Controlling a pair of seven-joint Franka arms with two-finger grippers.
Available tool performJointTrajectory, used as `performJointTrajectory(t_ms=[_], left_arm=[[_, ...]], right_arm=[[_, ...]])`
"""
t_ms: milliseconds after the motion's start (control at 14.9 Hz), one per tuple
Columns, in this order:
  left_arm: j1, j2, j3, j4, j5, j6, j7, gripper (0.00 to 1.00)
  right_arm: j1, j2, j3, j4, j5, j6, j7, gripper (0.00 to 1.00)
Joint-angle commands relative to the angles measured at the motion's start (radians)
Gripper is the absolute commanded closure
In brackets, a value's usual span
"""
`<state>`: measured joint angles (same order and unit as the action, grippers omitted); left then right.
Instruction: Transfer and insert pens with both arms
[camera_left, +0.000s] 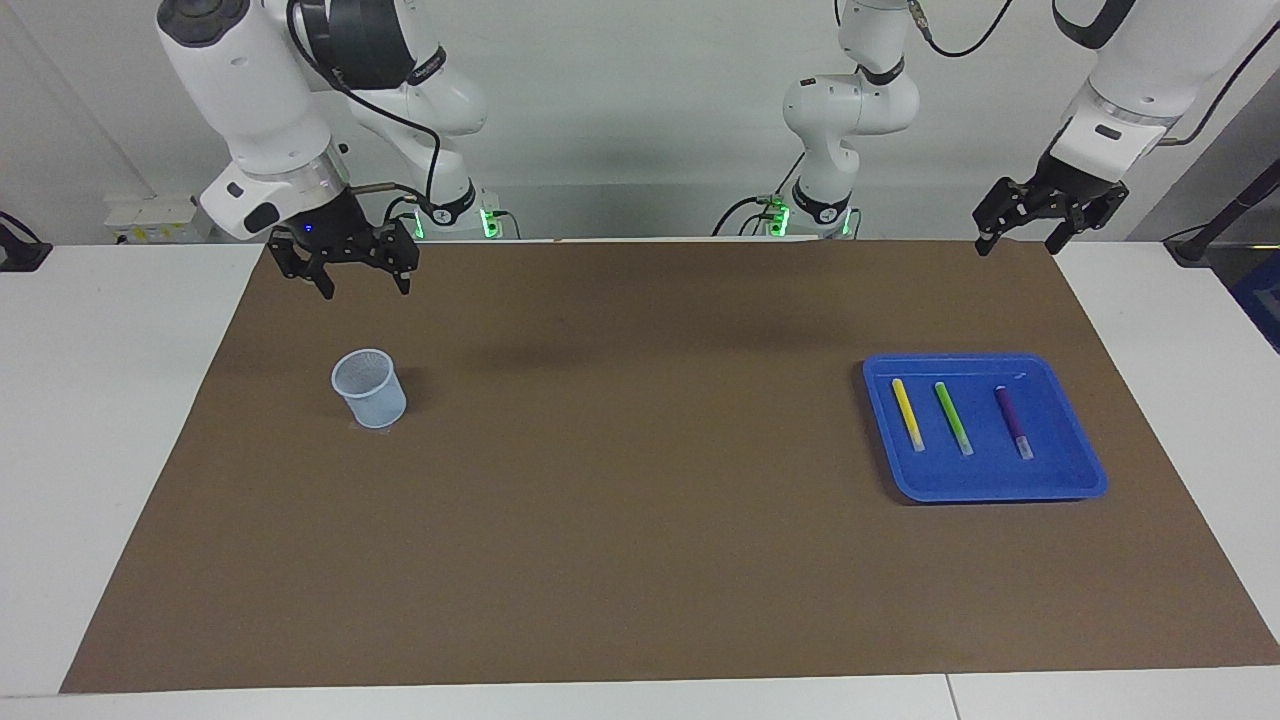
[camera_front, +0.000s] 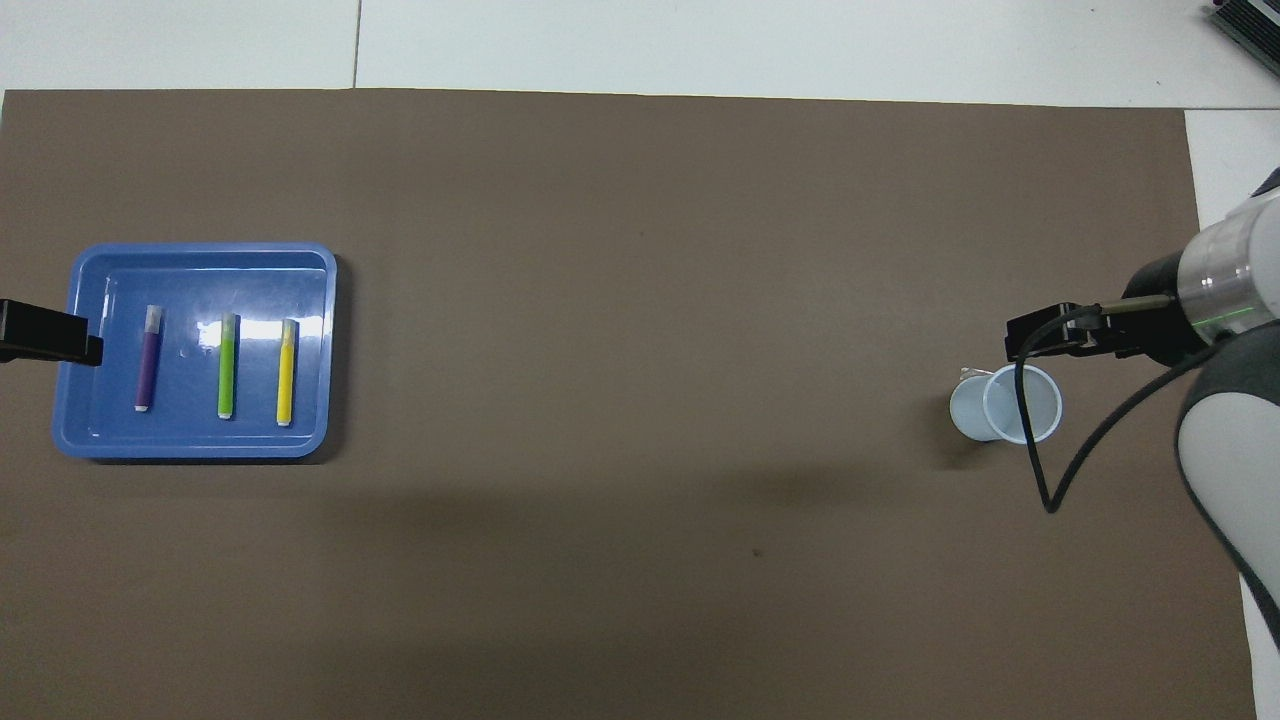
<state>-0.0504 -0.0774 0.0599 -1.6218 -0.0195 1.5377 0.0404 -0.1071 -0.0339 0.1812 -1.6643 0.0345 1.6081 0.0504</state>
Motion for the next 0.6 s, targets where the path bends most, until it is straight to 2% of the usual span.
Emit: performJointTrajectory(t_ms=[0, 536], left_arm=[[0.011, -0.019, -0.011, -0.021, 0.013, 0.013, -0.005, 0.0], [0.011, -0.022, -0.011, -0.032, 0.004, 0.016, -0.004, 0.0]], right_arm=[[-0.003, 0.003, 0.004, 0.066, -0.021, -0.068, -0.006, 0.0], [-0.003, -0.012, 0.004, 0.055, -0.008, -0.073, -0.004, 0.0]])
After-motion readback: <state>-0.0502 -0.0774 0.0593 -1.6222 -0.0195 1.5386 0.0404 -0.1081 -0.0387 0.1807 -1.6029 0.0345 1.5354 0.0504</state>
